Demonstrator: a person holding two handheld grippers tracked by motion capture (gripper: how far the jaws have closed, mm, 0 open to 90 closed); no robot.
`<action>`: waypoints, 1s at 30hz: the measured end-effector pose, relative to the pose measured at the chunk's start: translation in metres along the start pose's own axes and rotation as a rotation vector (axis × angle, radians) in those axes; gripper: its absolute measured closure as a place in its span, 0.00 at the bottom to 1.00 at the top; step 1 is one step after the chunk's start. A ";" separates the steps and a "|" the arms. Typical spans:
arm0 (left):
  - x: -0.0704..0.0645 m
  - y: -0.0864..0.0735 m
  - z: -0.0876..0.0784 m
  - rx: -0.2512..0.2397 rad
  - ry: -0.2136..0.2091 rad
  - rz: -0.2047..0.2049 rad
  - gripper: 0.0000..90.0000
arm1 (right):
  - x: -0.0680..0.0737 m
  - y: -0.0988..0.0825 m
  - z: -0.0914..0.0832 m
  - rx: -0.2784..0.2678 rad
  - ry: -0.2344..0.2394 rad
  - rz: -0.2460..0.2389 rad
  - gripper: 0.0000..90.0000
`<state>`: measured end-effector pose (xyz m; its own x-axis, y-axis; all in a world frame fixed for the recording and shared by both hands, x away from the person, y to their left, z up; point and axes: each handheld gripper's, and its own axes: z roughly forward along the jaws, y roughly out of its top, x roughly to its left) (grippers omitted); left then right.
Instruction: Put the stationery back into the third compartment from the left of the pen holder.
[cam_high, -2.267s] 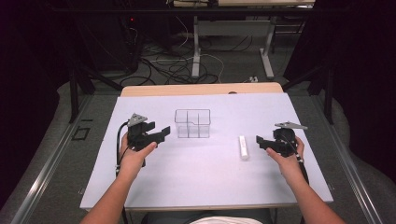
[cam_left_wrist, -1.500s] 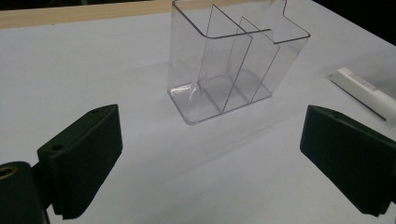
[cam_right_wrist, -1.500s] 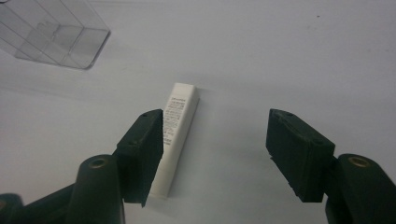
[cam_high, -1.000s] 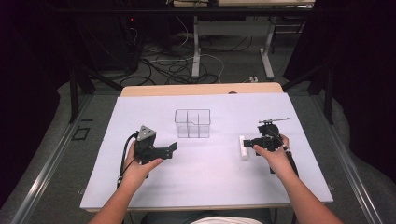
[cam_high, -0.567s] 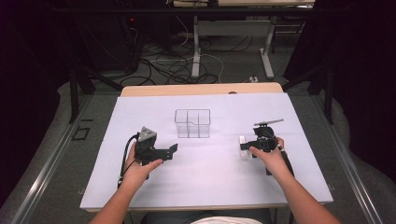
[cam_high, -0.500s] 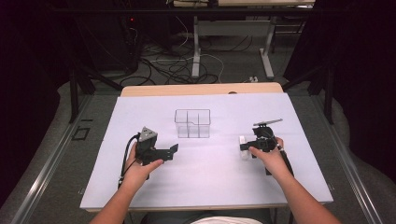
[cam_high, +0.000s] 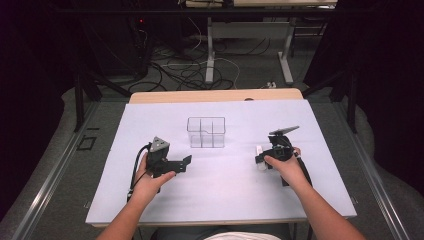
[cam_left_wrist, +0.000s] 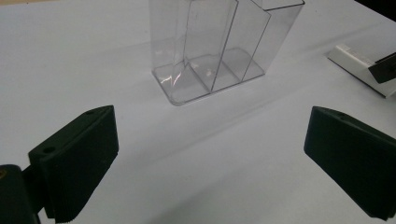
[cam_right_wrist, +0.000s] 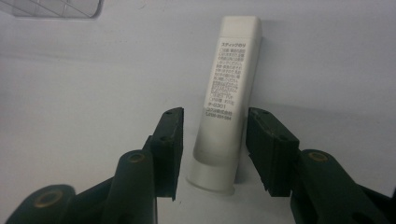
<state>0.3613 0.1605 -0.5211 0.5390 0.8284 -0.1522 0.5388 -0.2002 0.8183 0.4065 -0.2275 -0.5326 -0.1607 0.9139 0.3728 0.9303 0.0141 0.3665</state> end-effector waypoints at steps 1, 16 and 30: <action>0.000 0.000 0.000 0.001 -0.001 -0.006 0.03 | -0.001 0.000 0.000 0.013 0.000 0.000 0.63; 0.000 -0.001 0.001 0.006 -0.001 -0.002 0.03 | -0.003 0.003 0.001 0.072 0.006 0.048 0.71; 0.001 -0.001 0.002 0.008 -0.002 0.006 0.04 | -0.003 0.007 0.003 0.114 0.022 0.106 0.74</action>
<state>0.3625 0.1605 -0.5230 0.5433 0.8264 -0.1482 0.5409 -0.2095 0.8146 0.4140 -0.2290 -0.5339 -0.0660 0.9036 0.4233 0.9735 -0.0347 0.2259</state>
